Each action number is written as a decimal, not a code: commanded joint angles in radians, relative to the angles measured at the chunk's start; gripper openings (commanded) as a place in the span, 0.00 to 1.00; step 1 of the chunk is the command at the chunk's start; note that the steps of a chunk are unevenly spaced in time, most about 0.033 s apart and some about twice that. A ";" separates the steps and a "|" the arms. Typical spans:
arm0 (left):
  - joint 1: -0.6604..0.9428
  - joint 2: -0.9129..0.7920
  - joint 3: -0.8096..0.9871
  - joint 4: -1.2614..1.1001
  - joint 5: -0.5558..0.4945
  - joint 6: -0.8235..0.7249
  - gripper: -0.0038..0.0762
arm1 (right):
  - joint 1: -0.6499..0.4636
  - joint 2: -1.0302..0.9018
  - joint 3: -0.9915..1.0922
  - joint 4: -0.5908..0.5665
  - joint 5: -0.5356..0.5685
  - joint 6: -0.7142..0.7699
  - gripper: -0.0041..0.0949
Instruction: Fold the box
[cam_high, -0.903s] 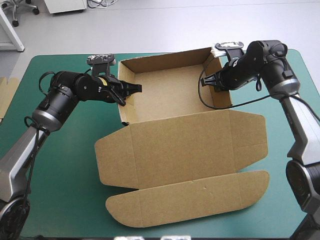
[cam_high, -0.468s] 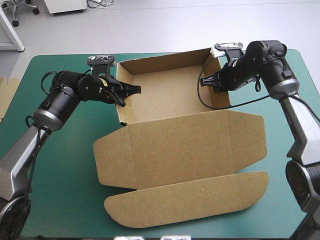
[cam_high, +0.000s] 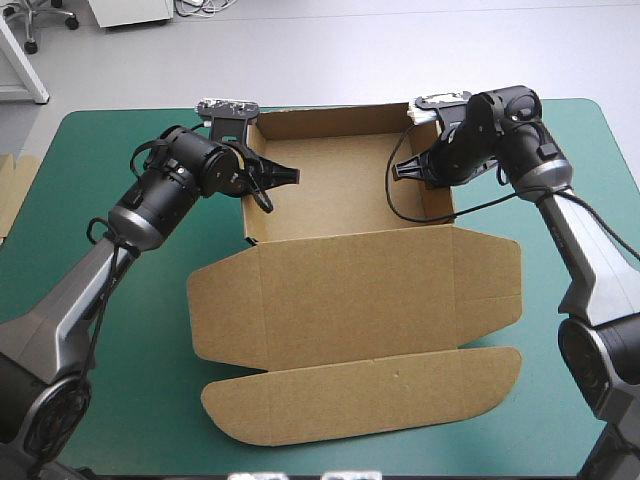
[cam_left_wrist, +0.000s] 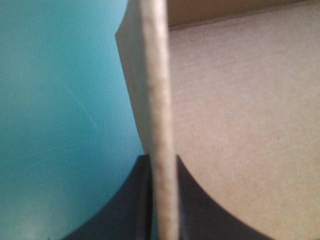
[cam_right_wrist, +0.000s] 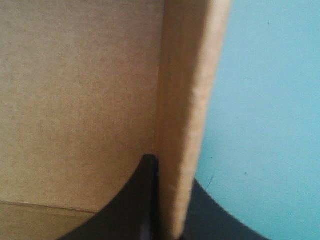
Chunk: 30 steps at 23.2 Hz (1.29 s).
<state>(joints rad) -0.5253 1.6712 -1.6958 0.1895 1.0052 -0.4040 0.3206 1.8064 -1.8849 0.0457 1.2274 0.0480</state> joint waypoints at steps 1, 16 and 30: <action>-0.036 -0.008 -0.101 -0.030 -0.070 0.017 0.03 | 0.017 -0.043 -0.031 0.009 -0.052 -0.011 0.04; -0.008 0.080 -0.116 0.165 -0.015 -0.070 0.04 | 0.021 -0.035 -0.031 -0.036 -0.076 0.057 0.04; 0.116 0.156 -0.116 0.006 0.095 0.041 0.04 | 0.021 0.048 -0.035 -0.063 0.018 0.042 0.04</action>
<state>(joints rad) -0.4201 1.8497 -1.7807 0.1626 1.1065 -0.3965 0.3455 1.9058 -1.8870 0.0502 1.2084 0.1217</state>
